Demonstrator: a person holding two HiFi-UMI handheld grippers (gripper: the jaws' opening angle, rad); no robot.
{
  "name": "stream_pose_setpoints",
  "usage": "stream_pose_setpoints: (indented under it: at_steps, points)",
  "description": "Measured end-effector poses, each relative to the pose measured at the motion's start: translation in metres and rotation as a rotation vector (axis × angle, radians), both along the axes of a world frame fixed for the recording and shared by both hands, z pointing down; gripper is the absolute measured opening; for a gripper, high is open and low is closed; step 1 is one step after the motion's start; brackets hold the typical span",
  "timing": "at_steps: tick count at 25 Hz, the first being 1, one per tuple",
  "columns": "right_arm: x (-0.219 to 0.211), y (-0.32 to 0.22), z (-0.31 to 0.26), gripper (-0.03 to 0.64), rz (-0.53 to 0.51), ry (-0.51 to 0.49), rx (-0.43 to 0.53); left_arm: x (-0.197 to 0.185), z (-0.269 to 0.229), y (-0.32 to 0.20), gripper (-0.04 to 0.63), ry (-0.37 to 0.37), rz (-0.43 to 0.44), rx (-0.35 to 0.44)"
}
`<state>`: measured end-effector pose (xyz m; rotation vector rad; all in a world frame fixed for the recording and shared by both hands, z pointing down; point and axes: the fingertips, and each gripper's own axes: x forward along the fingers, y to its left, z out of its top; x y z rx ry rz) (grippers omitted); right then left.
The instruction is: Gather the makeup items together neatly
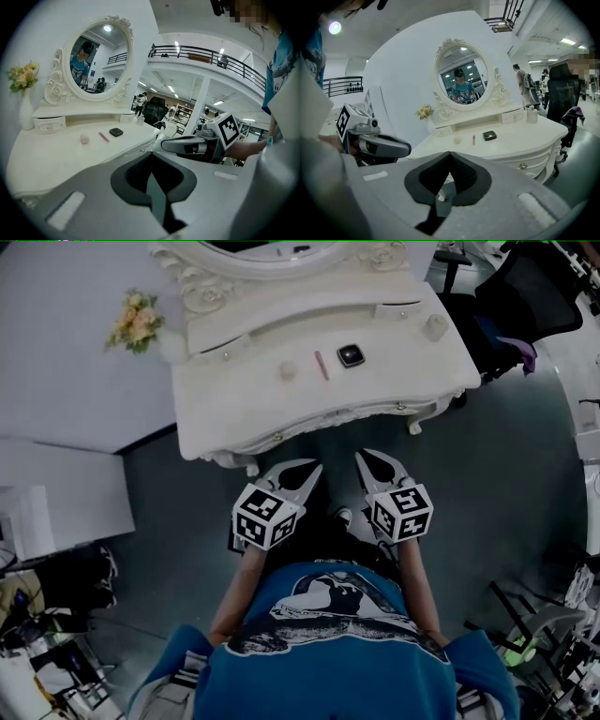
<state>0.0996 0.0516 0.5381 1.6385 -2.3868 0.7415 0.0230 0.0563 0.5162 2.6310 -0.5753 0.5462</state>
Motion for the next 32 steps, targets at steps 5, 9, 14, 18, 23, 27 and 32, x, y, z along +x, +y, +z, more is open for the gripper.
stream_pose_setpoints:
  at_steps: [5, 9, 14, 18, 23, 27, 32]
  points:
    - [-0.010, 0.015, -0.008, 0.002, -0.009, -0.017, 0.034, -0.004, -0.004, 0.019, 0.012, 0.010, 0.008, 0.017]
    - [-0.013, 0.023, -0.013, 0.002, -0.015, -0.030, 0.050, -0.006, -0.003, 0.027, 0.012, 0.011, 0.013, 0.027]
    - [-0.015, 0.034, -0.015, 0.002, -0.027, -0.030, 0.055, -0.008, -0.005, 0.039, 0.012, 0.022, 0.015, 0.043]
    - [-0.021, 0.035, -0.017, 0.002, -0.042, -0.028, 0.059, -0.012, -0.007, 0.040, 0.012, 0.032, 0.013, 0.051]
    - [-0.027, 0.037, -0.018, 0.002, -0.068, -0.029, 0.059, -0.013, -0.008, 0.045, 0.012, 0.032, 0.015, 0.056]
    - [-0.029, 0.037, -0.020, 0.002, -0.078, -0.030, 0.059, -0.012, -0.008, 0.045, 0.012, 0.032, 0.018, 0.057]
    - [-0.029, 0.040, -0.017, 0.002, -0.081, -0.034, 0.052, -0.010, -0.007, 0.048, 0.012, 0.028, 0.028, 0.053]
